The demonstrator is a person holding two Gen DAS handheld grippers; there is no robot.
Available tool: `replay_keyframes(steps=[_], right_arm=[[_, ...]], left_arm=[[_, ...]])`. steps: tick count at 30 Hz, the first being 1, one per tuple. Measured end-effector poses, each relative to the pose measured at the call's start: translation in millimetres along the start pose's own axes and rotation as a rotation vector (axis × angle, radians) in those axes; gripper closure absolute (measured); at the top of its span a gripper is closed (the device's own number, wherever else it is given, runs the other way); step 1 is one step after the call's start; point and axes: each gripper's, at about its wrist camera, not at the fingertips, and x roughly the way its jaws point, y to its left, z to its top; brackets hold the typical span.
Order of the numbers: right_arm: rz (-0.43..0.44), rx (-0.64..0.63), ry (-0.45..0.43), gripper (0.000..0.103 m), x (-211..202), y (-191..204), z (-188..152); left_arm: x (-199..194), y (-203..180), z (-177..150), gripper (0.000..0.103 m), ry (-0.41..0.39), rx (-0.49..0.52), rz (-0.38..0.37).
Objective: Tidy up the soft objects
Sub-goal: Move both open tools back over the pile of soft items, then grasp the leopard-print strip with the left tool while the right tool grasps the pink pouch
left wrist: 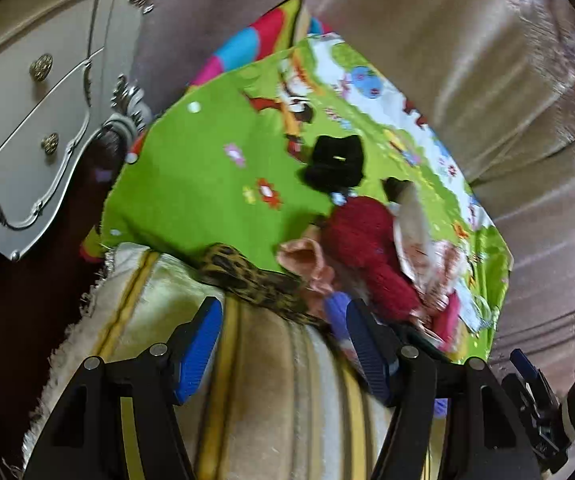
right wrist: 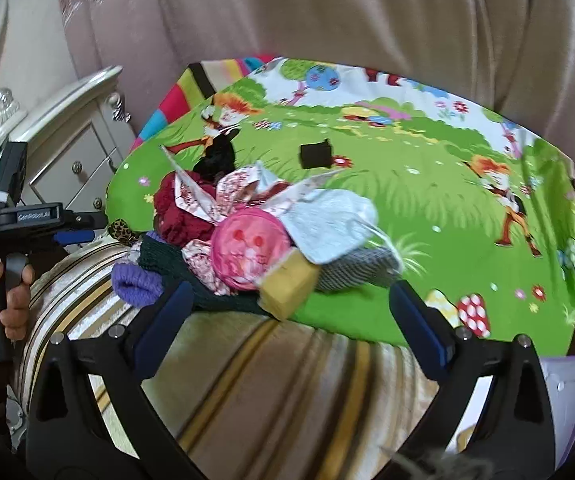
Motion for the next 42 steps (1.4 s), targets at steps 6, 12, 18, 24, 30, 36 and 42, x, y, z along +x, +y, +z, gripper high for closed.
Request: replay_keyframes(steps=[6,12,18,24,30,36,42], right_arm=[[0.028,-0.058,0.026,0.005,26.5,21.7,13.3],[0.035,-0.083,0.051,0.007,49.4,32.3,23.9],[0.033,-0.082,0.084,0.018,72.1,33.8,27.3],[0.075,-0.061,0.125,0.064,86.0,29.1,24.6],[0.094,-0.056,0.103,0.082,77.2,26.2,19.2],[0.091,-0.034,0.064,0.088,63.2,20.8,18.6],[0.096,-0.012,0.011,0.09,41.8,12.9,19.9]], left_arm=[[27.3,11.2,14.2,0.038,0.076,-0.039,0.032],[50.4,13.1,24.2,0.039,0.116,-0.034,0.052],[66.6,10.1,22.4,0.075,0.146,-0.001,0.046],[54.8,-0.1,16.3,0.091,0.097,0.051,0.02],[34.1,-10.8,11.2,0.092,0.026,0.09,-0.018],[16.0,-19.6,6.4,0.092,-0.033,0.092,-0.04],[-3.1,-29.9,1.7,0.092,-0.084,0.104,-0.063]])
